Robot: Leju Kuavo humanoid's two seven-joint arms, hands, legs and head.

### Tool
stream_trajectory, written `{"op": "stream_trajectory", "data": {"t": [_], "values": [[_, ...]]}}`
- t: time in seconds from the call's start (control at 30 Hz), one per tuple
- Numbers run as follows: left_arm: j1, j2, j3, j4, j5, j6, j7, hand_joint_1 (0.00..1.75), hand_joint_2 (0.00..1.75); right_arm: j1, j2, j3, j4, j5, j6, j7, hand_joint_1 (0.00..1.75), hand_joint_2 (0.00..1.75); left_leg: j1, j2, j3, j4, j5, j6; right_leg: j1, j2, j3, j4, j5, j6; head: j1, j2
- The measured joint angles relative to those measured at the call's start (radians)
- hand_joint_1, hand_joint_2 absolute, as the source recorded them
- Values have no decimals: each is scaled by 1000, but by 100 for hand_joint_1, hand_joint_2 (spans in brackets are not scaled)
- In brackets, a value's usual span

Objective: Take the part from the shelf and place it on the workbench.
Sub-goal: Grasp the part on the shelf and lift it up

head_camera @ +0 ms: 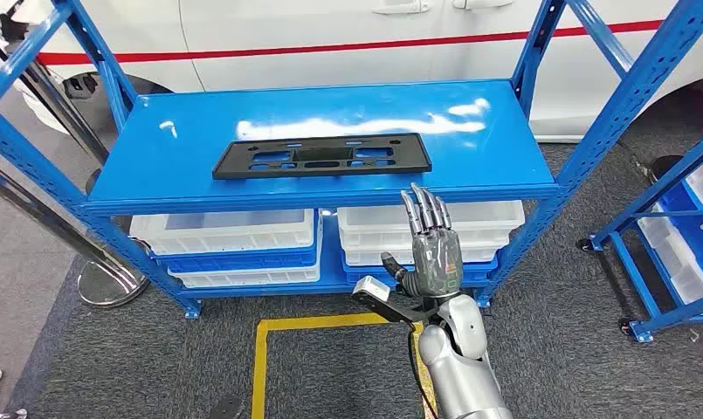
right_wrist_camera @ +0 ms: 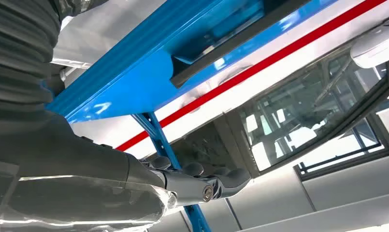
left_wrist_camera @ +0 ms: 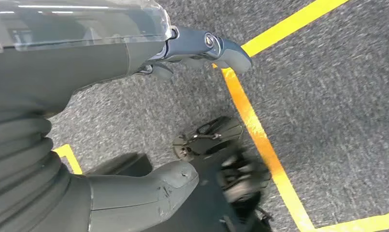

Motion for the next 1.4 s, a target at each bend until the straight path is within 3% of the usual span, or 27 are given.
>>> {"op": "stream_trajectory", "data": {"t": [0.1, 0.2, 0.23, 0.33, 0.37, 0.4, 0.43, 0.5, 0.57, 0.67, 0.73, 0.83, 0.87, 0.9, 0.93, 1.0, 1.07, 1.17, 1.23, 1.33, 1.37, 1.4], "values": [[-2, 0, 0, 0, 0, 0, 0, 0, 175, 1, 0, 1, 2, 1, 0, 2, 0, 175, -5, -2, 2, -8, -3, 6, 1, -1, -4, -2, 4, 12, 0, 0], [-2, 0, 0, 0, 0, 0, 0, 0, 175, 0, 0, 4, 7, 5, 0, 14, 0, 175, 1, -1, 6, -24, 7, 23, 3, -2, -7, 9, -8, 29, 1, 0], [-3, -1, 0, 0, 0, 0, 0, 0, 175, 0, -1, 6, 10, 7, 0, 20, 0, 175, 3, 0, 8, -30, 12, 30, 3, -2, -20, 40, -29, 32, 1, 0], [-5, -1, -1, 0, 0, 0, 0, 0, 175, 4, -2, 8, 23, 19, 0, 30, 0, 175, 1, 1, 8, -32, 14, 37, 3, -2, -101, 214, -114, 36, 1, 0], [-5, -2, -1, 0, 0, 0, 1, 0, 175, 7, -3, 8, 28, 22, 0, 32, 0, 175, 0, 1, 7, -31, 13, 37, 3, -2, -118, 249, -120, 36, 1, 0], [-4, -2, -1, 0, 0, -1, 1, 0, 175, 9, -3, 8, 32, 24, 0, 33, 0, 175, -1, 1, 7, -28, 12, 38, 3, -3, -118, 249, -107, 36, 1, 0], [-4, -2, -1, 0, 0, -1, 1, 0, 175, 9, -4, 8, 36, 27, 0, 34, 0, 175, -1, 0, 7, -25, 10, 37, 3, -3, -99, 211, -78, 34, 1, 0], [-5, -3, -1, 0, -1, -2, 1, 0, 175, 8, -4, 8, 40, 31, 0, 36, 0, 175, -3, -2, 6, -15, 2, 33, 4, -3, -37, 84, -20, 28, 1, 0], [-6, -5, -1, 0, -2, -3, 1, 0, 175, 6, -5, 8, 42, 33, 0, 37, 0, 175, -6, -3, 1, -7, -3, 25, 7, -1, -4, 12, -2, 22, 1, 0], [-6, -5, -1, 0, -2, -3, 2, 0, 175, 6, -5, 8, 46, 35, 0, 40, 0, 175, -5, -3, -1, -5, -6, 10, 8, 1, -3, 2, -2, 9, 1, 0], [-7, -5, -1, 0, -2, -3, 1, 0, 175, 5, -5, 9, 47, 36, 0, 41, 0, 175, -3, -2, -15, 32, -35, -1, 4, 0, 0, -4, 2, -2, 1, 0], [-6, -6, -1, 0, -2, -4, 1, 0, 175, 4, -6, 11, 50, 37, 0, 43, 0, 175, 2, -2, -97, 212, -123, -15, 3, -3, 0, -6, 3, -9, 1, 0], [-5, -6, -1, 0, -2, -5, 0, 0, 175, 5, -6, 11, 52, 38, 0, 43, 0, 175, 3, -2, -121, 260, -135, -17, 3, -3, 0, -6, 2, -9, 1, 0], [-4, -6, -1, 0, -2, -5, 0, 0, 175, 5, -6, 11, 54, 38, 0, 44, 0, 175, 4, -2, -128, 273, -127, -18, 3, -2, 0, -6, 2, -9, 1, 0], [-4, -6, -1, 0, -1, -5, 0, 0, 175, 6, -6, 11, 55, 39, 0, 44, 0, 175, 5, -2, -116, 244, -100, -17, 3, -1, 1, -6, 2, -8, 1, 0], [-7, -6, -1, 0, -1, -5, -1, 0, 175, 5, -6, 11, 56, 41, 0, 44, 0, 175, 4, -2, -55, 110, -29, -10, 4, 0, 4, -6, 1, -6, 1, 0], [-9, -6, -1, 0, -2, -5, -2, 0, 175, 4, -6, 11, 56, 43, 0, 45, 0, 175, 0, -3, -9, 9, 2, -1, 7, 0, 3, -5, 1, 1, 1, 0], [-8, -6, -1, 0, -3, -5, -2, 0, 175, 3, -6, 12, 56, 52, 0, 46, 0, 175, -2, -4, -2, -15, 6, 14, 7, 0, 0, -7, 4, 18, 1, 0], [-9, -8, -1, 0, -4, -6, -3, 0, 175, 2, -6, 12, 57, 60, 0, 51, 0, 175, 2, -2, 2, -26, 14, 30, 7, -1, -10, 20, -19, 28, 1, 0], [-11, -10, -1, 0, -5, -6, -3, 0, 175, 5, -9, 12, 62, 71, 0, 62, 0, 175, 1, 0, 3, -32, 18, 41, 6, -1, -84, 183, -107, 33, 2, 0], [-10, -10, -1, 0, -5, -6, -3, 0, 175, 8, -10, 12, 64, 72, 0, 64, 0, 175, 0, 0, 2, -30, 17, 42, 5, -1, -108, 235, -124, 35, 2, 0], [-10, -10, -1, 0, -5, -6, -3, 0, 175, 10, -12, 12, 67, 73, 0, 64, 0, 175, -1, 0, 1, -29, 17, 41, 4, -1, -119, 257, -122, 35, 2, 0]]}}
